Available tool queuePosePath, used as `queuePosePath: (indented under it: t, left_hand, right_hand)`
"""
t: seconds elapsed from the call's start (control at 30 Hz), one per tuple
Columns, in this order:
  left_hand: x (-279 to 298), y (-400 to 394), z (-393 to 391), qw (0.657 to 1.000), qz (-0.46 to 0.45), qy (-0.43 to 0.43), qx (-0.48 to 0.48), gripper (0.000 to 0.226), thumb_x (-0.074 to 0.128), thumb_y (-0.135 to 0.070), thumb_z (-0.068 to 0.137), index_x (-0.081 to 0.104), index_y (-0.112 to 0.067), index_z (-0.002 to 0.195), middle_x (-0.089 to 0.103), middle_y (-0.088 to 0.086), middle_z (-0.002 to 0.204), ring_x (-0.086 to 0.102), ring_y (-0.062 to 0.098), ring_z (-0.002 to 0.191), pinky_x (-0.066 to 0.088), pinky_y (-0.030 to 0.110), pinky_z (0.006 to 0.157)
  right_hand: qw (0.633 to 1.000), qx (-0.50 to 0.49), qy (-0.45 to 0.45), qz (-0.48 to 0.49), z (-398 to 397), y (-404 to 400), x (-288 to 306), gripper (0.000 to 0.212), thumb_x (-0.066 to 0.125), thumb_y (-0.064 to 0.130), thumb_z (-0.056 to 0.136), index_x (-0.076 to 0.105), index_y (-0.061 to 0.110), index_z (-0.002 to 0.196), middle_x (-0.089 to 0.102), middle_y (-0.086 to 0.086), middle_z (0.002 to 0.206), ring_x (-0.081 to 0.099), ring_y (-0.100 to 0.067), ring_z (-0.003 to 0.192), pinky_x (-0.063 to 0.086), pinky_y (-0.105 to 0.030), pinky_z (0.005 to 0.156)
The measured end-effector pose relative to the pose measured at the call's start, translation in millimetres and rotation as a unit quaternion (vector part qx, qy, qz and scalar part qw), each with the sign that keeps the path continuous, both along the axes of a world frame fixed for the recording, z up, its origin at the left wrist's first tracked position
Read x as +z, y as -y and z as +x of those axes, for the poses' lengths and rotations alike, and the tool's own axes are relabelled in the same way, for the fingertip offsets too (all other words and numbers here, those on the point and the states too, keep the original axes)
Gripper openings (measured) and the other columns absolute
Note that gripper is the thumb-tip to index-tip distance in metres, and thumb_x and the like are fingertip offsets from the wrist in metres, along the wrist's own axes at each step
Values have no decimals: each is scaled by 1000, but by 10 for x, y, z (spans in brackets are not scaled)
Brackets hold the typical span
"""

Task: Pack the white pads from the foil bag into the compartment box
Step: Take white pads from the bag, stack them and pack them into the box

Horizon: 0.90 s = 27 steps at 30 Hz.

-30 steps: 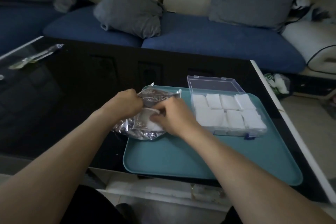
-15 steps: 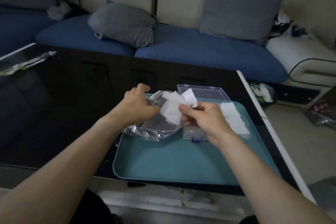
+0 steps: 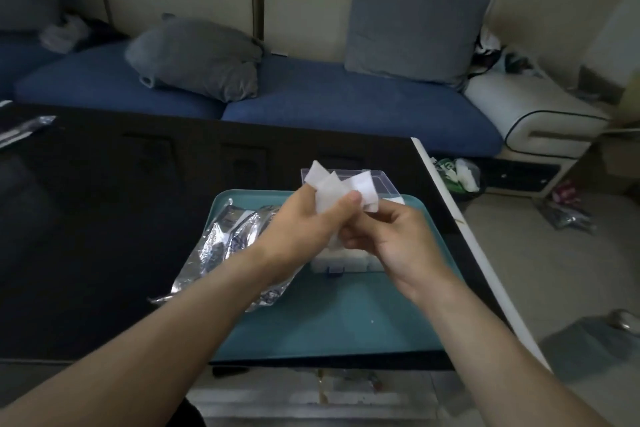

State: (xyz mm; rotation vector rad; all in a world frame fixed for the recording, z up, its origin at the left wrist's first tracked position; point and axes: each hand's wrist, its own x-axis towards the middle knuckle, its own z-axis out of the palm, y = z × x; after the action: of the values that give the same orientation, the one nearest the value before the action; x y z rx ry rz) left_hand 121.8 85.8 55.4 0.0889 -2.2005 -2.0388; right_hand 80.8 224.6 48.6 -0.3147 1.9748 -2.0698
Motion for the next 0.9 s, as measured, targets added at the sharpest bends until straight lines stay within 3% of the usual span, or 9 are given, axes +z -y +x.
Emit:
queuePosePath:
  t: [0.1, 0.27, 0.4, 0.5, 0.53, 0.63, 0.73, 0.83, 0.9]
  left_hand:
    - [-43, -30, -53, 998, 54, -3, -22, 28, 59, -19, 100, 61, 7, 106, 68, 19, 81, 65, 26, 73, 54, 36, 69]
    - [-63, -69, -119, 988, 136, 72, 15, 16, 54, -9, 100, 63, -1, 109, 72, 21, 104, 70, 31, 89, 60, 39, 77]
    - [-95, -9, -154, 976, 186, 109, 7, 23, 54, -8, 99, 60, 3, 118, 71, 22, 110, 70, 40, 100, 59, 47, 84]
    - [-118, 12, -149, 976, 185, 114, -25, 23, 54, -8, 99, 60, 5, 118, 71, 24, 109, 70, 40, 95, 61, 42, 76]
    - [-129, 16, -156, 977, 174, 116, -32, 24, 55, -8, 99, 61, 6, 117, 71, 24, 108, 70, 37, 92, 61, 40, 74]
    - [-163, 17, -157, 984, 108, 127, -57, 24, 60, -17, 95, 66, 2, 109, 72, 22, 104, 68, 29, 84, 55, 38, 72]
    - [-184, 10, -143, 982, 62, 136, -112, 44, 62, -36, 89, 67, 2, 110, 72, 21, 104, 67, 28, 86, 49, 39, 77]
    - [-184, -16, -157, 976, 97, 156, -119, 55, 47, -45, 98, 62, 3, 119, 69, 24, 114, 66, 33, 96, 50, 42, 81]
    - [-158, -15, -156, 971, 124, 165, -124, 59, 45, -52, 98, 63, 0, 118, 71, 20, 109, 68, 31, 93, 54, 38, 76]
  right_hand:
    - [990, -12, -89, 106, 0, -55, 20, 25, 63, 27, 99, 72, 6, 89, 70, -7, 66, 66, -14, 58, 55, -24, 57]
    - [984, -23, -78, 158, -112, -245, 20, 42, 50, 43, 103, 66, 12, 78, 53, 3, 55, 49, -13, 53, 41, -32, 55]
    - [989, -93, -78, 81, -259, -467, 71, 43, 61, 30, 100, 67, 24, 58, 54, 1, 55, 45, -13, 51, 39, -28, 52]
    - [996, -27, -73, 34, -282, -605, 123, 13, 73, 25, 87, 74, 16, 77, 63, -4, 62, 53, -12, 54, 43, -26, 55]
    - [996, 4, -76, 39, -280, -623, 122, 14, 77, 25, 80, 74, 12, 85, 67, -5, 65, 57, -11, 54, 44, -25, 55]
    - [988, 66, -104, 94, -263, -609, 112, 29, 82, 24, 69, 74, 8, 91, 74, -11, 72, 62, -12, 54, 45, -19, 52]
    - [984, 86, -106, 110, -252, -564, 91, 23, 80, 23, 75, 75, 8, 92, 75, -8, 73, 65, -13, 57, 44, -20, 51]
    - [986, 64, -92, 125, -256, -514, 46, 9, 76, 17, 86, 74, 11, 92, 77, -9, 78, 70, -16, 62, 43, -22, 53]
    - [984, 69, -92, 132, -253, -494, 39, 7, 76, 16, 87, 74, 11, 93, 76, -9, 77, 67, -15, 61, 42, -23, 52]
